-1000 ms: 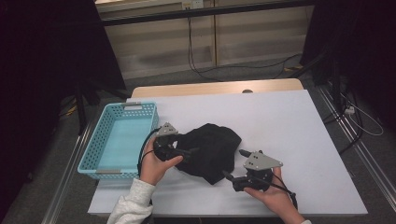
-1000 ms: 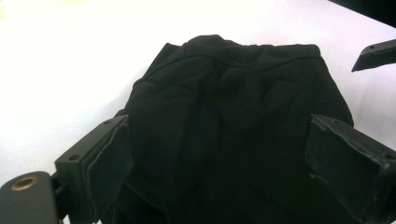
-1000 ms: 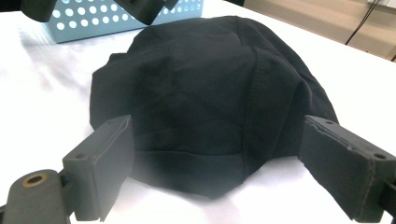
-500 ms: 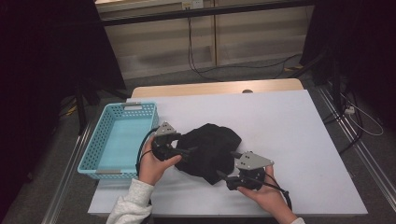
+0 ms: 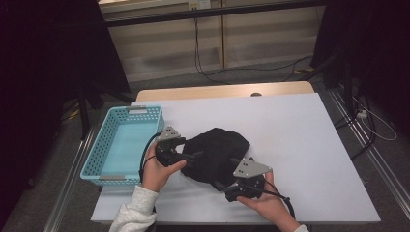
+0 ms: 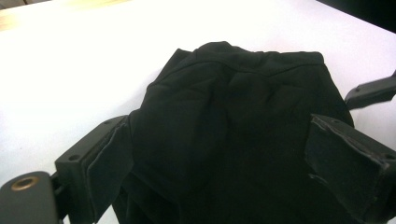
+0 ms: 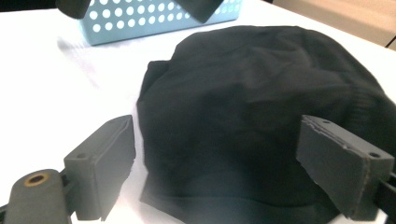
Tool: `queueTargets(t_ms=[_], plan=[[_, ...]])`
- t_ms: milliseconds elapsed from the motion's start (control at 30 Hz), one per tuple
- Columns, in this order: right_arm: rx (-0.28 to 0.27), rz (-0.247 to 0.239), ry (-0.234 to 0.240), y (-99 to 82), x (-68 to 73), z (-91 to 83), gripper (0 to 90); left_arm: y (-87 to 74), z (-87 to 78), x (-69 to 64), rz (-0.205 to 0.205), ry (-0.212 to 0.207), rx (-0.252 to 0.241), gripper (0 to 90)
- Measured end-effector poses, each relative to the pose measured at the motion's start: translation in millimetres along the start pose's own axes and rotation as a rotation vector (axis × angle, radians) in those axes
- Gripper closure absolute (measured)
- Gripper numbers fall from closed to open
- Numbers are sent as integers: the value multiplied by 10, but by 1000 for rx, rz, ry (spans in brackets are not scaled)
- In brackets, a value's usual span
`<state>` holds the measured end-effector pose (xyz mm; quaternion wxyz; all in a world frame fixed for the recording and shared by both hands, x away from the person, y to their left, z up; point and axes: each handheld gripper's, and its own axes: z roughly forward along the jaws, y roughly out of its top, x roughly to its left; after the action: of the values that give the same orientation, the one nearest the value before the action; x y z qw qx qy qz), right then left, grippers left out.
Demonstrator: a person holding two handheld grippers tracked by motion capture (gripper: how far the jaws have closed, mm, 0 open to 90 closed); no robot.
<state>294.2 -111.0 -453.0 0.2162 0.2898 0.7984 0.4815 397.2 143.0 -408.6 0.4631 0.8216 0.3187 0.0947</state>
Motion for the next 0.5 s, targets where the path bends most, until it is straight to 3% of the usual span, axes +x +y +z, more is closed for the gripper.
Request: queueTargets(t_ms=[100, 133, 200, 233, 300, 367, 500], plan=[[59, -43, -34, -18, 32, 78, 151, -3, -13, 12, 1, 3, -2, 86], [70, -41, -48, -30, 29, 97, 207, -4, -17, 11, -5, 2, -2, 87], [58, -32, -63, -42, 0, 103, 375, -1, -34, 20, 0, 7, -6, 87], [56, -35, -69, -40, -9, 93, 500, 0, -43, 20, -2, 8, -7, 86], [41, -27, -47, -29, -52, 44, 751, -2, -58, 25, -2, 11, -12, 86], [43, 12, -15, -22, -129, -2, 894, -7, -74, 27, -4, 12, -12, 87], [41, 44, -32, -13, -241, -74, 900, -21, -107, 36, -7, 17, -16, 87]])
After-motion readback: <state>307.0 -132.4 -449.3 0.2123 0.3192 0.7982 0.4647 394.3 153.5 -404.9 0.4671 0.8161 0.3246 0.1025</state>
